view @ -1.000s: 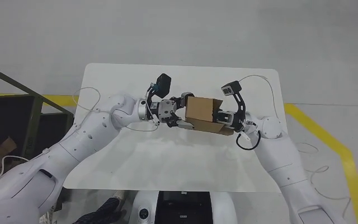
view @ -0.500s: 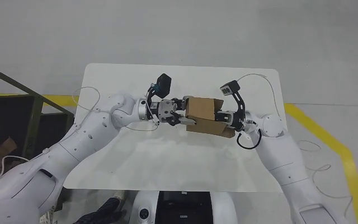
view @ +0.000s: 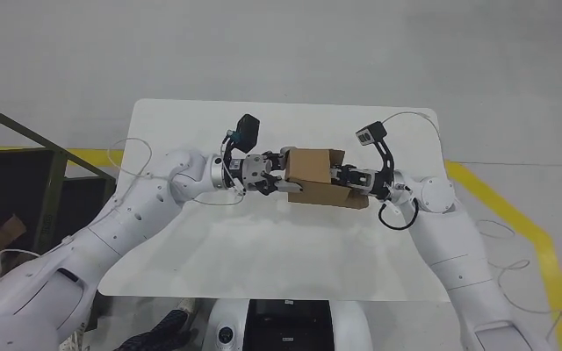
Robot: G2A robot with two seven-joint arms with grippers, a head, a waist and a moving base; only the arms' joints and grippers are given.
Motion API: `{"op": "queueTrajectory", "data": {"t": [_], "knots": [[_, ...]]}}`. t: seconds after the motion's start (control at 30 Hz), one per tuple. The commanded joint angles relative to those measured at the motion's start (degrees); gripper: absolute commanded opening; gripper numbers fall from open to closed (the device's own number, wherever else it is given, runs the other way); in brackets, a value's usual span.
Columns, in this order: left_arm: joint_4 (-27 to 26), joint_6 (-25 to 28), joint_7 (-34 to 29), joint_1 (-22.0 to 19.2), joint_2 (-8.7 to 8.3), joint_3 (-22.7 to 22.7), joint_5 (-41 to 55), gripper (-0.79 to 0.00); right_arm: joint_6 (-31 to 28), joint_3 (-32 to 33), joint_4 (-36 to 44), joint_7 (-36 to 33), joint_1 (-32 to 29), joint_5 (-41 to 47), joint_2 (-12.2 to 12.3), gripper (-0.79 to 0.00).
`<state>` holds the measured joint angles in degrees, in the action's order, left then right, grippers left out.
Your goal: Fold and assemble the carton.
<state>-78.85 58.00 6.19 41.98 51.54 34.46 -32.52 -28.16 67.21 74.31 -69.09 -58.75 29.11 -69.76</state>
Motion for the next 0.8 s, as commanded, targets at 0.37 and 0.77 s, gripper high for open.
{"op": "queueTrajectory", "data": {"t": [0.37, 0.77], "knots": [[1.8, 0.0, 3.3, 1.6, -1.64, 2.7, -2.8, -0.413, 2.2, 11.0, 5.5, 3.6, -5.8, -3.1, 2.9, -0.785], [2.4, 0.0, 5.6, 2.3, -1.94, 4.8, -5.2, -0.413, 7.7, 10.0, 17.6, 3.8, -11.5, -8.6, 3.9, -0.785]]}}
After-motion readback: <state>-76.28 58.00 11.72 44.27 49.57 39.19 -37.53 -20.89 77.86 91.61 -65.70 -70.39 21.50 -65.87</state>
